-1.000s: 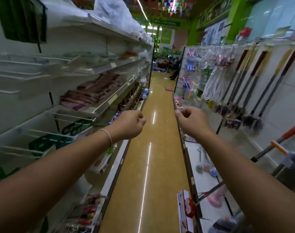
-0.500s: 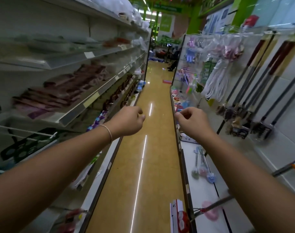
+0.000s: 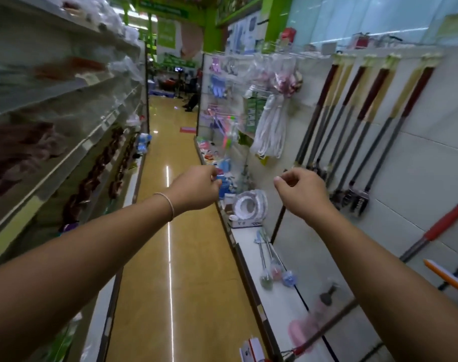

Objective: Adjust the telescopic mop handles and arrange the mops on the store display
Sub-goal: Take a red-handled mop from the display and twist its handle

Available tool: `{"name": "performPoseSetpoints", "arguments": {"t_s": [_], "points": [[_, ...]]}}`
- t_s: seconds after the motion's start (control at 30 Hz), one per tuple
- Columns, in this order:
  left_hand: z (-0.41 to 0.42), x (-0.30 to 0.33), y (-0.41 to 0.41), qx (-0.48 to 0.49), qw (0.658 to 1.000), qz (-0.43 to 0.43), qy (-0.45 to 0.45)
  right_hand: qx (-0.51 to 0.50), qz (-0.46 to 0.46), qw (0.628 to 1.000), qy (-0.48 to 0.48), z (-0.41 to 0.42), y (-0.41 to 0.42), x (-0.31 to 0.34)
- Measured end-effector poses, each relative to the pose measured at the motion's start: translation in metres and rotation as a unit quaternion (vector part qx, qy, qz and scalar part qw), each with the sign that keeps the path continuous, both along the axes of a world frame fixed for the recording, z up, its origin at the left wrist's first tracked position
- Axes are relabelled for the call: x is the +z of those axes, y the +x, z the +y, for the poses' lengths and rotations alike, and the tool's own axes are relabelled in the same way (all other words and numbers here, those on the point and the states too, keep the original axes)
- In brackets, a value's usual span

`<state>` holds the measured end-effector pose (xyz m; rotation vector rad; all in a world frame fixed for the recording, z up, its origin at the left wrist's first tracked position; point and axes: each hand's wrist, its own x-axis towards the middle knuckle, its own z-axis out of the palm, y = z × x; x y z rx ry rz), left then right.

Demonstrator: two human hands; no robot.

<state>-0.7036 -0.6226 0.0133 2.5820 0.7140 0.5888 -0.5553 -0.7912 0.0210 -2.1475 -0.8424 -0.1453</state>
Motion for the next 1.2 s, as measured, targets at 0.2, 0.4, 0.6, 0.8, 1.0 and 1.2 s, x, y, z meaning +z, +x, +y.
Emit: {"name": "performPoseSetpoints", "arguments": {"t_s": [0.2, 0.4, 0.6, 0.8, 1.0, 1.2], "points": [[0.026, -0.009, 0.080, -0.071, 0.997, -0.003, 0.014, -0.072, 0.020, 0.997, 0.005, 0.003, 0.057, -0.009], [0.031, -0.030, 0.164, -0.141, 0.990, 0.009, 0.006, -0.121, 0.043, 0.992, 0.010, -0.002, 0.126, -0.029], [0.030, -0.037, 0.246, -0.181, 0.983, 0.025, 0.015, -0.134, 0.081, 0.987, 0.030, -0.006, 0.204, -0.044], [0.012, -0.046, 0.323, -0.220, 0.975, 0.042, 0.003, -0.181, 0.089, 0.979, 0.031, -0.026, 0.276, -0.062], [-0.021, -0.078, 0.397, -0.309, 0.947, 0.081, 0.011, -0.264, 0.104, 0.959, 0.003, -0.068, 0.323, -0.093], [-0.061, -0.124, 0.473, -0.432, 0.893, 0.126, 0.013, -0.386, 0.152, 0.910, 0.022, -0.111, 0.348, -0.133]]}}
